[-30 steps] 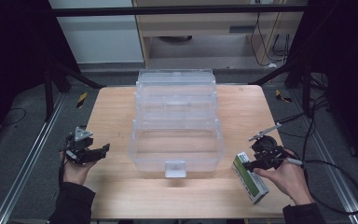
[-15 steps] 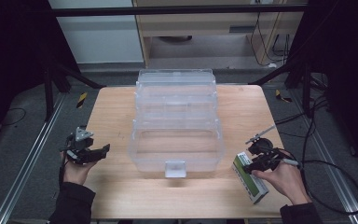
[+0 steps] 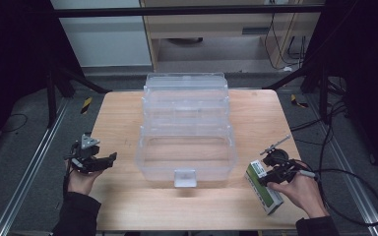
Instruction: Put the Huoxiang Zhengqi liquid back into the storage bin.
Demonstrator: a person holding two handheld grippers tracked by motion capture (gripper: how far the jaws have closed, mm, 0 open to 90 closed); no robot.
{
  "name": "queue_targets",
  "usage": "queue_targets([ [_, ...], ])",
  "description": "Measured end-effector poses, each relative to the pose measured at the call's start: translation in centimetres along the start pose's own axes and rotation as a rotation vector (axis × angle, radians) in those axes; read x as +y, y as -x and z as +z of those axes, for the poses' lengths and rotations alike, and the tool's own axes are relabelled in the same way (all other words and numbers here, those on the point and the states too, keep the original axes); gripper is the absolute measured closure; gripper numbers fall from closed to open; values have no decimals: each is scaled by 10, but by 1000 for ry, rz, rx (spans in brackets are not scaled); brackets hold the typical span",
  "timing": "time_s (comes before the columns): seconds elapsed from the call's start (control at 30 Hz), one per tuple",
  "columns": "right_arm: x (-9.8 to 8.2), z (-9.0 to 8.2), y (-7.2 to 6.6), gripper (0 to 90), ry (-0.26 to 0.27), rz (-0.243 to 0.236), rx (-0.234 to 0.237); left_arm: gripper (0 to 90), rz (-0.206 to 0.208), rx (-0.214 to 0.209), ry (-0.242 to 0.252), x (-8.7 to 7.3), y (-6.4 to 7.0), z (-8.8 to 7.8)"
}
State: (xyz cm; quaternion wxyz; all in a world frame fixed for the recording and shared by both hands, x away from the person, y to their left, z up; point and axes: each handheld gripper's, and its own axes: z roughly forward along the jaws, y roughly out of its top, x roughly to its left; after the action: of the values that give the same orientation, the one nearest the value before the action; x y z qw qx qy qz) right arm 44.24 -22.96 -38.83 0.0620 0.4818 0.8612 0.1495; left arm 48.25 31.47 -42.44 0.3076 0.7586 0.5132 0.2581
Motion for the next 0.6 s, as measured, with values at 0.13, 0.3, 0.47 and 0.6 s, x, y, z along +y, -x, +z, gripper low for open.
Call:
queue_targets([
  [0.13, 0, 1, 0, 563, -6, -3, -1, 287, 2, 0, -5, 0, 0, 1],
  [0.3, 1, 3, 0, 568, -19, -2, -8, 287, 0, -3, -6, -1, 0, 1],
  [0.47, 2, 5, -1, 566, -38, -4, -11, 287, 2, -3, -7, -1, 0, 2],
  [0.6, 3, 8, -2, 570, -45, -5, -21, 287, 2, -3, -9, -1, 0, 2],
])
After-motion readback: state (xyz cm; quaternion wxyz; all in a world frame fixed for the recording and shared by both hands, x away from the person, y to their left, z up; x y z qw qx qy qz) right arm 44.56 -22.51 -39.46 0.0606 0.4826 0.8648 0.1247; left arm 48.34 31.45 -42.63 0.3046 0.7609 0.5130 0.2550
